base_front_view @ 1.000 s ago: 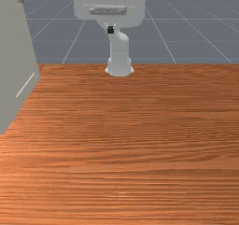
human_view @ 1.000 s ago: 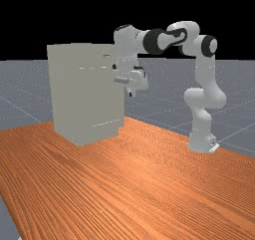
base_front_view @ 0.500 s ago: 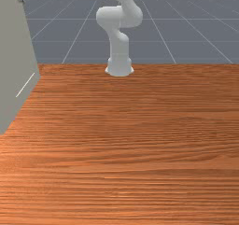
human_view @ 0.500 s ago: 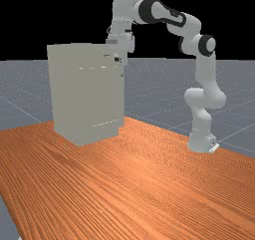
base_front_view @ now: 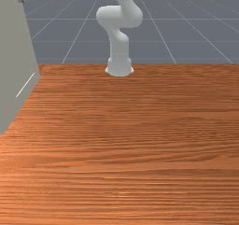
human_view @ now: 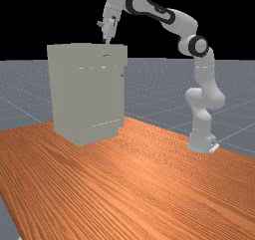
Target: Open the drawer
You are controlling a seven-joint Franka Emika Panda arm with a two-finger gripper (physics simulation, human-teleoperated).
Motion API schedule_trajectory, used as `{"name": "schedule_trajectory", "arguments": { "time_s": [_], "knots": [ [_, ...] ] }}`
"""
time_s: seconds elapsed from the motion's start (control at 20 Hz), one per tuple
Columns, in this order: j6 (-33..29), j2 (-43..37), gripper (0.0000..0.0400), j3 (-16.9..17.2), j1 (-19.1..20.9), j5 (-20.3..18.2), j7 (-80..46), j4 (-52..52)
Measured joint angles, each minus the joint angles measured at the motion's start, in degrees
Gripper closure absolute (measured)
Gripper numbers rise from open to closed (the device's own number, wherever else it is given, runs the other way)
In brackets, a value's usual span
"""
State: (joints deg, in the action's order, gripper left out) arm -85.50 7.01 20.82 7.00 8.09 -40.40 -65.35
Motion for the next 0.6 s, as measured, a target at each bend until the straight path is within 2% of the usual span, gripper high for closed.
{"name": "schedule_trajectory", "arguments": {
  "time_s": [0.25,0.45,0.6],
  "knots": [
    [-1.6,1.0,0.0000,2.0,2.9,0.5,2.0,1.6],
    [-2.3,3.0,0.0000,2.4,3.4,0.7,2.1,1.4],
    [-2.8,3.5,0.0000,2.7,3.5,-0.8,2.6,2.0]
  ]
}}
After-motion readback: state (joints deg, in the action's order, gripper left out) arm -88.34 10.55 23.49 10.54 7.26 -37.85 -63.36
